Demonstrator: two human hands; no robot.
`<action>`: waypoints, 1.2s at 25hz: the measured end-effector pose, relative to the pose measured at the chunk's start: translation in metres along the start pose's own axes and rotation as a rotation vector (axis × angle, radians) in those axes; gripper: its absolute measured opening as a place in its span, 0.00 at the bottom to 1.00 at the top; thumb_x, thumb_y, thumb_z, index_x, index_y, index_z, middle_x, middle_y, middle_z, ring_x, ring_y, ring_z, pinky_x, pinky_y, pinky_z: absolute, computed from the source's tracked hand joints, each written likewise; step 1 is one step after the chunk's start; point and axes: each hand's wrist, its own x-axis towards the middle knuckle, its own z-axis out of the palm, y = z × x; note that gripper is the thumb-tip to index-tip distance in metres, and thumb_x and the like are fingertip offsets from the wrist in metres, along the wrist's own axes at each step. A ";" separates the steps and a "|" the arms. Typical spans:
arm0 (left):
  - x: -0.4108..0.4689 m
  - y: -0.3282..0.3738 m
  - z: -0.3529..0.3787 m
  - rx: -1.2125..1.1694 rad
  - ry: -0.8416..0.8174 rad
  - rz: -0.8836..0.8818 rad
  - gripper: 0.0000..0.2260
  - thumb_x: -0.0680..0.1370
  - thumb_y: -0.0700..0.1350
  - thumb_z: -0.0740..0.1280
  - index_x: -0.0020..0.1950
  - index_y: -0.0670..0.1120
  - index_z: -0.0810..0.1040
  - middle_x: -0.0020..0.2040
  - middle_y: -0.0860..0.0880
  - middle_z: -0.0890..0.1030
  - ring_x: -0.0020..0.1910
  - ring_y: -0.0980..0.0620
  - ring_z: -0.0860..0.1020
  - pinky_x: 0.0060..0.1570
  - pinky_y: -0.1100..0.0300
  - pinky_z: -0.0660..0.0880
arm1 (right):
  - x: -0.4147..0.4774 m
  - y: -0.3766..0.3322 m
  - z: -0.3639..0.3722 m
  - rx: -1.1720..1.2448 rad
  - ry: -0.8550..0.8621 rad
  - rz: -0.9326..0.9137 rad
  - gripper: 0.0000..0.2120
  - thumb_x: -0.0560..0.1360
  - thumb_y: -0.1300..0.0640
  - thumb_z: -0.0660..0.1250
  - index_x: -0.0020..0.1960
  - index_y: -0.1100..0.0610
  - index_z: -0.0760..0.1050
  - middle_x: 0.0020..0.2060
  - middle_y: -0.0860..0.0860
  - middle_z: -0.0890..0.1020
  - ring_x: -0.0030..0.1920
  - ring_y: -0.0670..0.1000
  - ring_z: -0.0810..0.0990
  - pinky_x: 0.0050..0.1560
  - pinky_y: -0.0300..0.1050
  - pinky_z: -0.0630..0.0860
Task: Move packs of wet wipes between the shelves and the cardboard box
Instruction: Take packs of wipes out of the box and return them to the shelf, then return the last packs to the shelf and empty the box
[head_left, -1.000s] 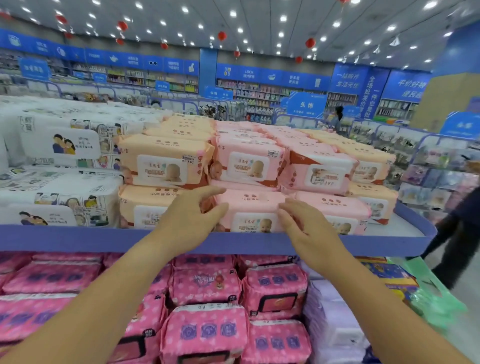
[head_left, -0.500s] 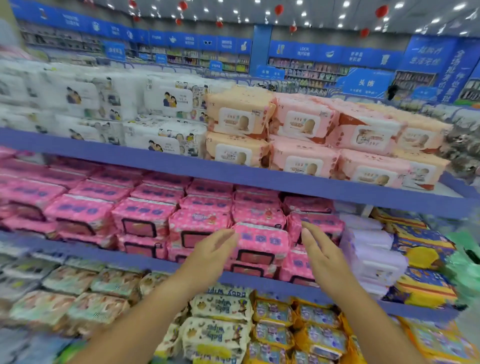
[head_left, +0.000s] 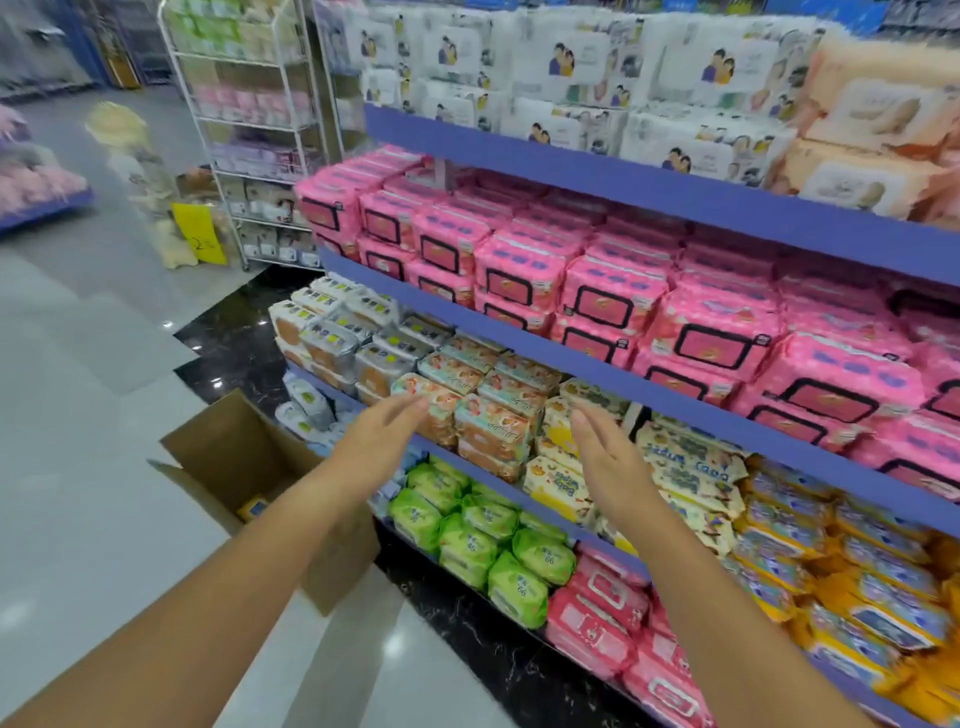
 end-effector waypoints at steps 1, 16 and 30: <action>0.000 -0.019 -0.030 0.007 0.029 -0.013 0.22 0.84 0.59 0.58 0.76 0.52 0.70 0.71 0.56 0.72 0.69 0.56 0.70 0.64 0.59 0.65 | 0.003 -0.012 0.033 0.004 -0.029 -0.002 0.27 0.83 0.39 0.53 0.79 0.48 0.62 0.77 0.44 0.64 0.77 0.48 0.62 0.72 0.44 0.60; 0.153 -0.275 -0.369 0.152 0.039 -0.277 0.19 0.85 0.55 0.58 0.73 0.50 0.74 0.64 0.56 0.75 0.62 0.58 0.71 0.61 0.62 0.65 | 0.136 -0.063 0.493 -0.001 -0.279 0.142 0.26 0.84 0.43 0.54 0.79 0.51 0.62 0.76 0.45 0.67 0.73 0.45 0.66 0.68 0.39 0.60; 0.501 -0.623 -0.394 0.478 -0.538 -0.459 0.25 0.80 0.66 0.59 0.69 0.52 0.76 0.63 0.53 0.79 0.60 0.53 0.77 0.64 0.54 0.71 | 0.346 0.154 0.802 -0.151 -0.302 0.498 0.26 0.83 0.40 0.52 0.78 0.48 0.63 0.76 0.46 0.68 0.75 0.48 0.66 0.73 0.47 0.62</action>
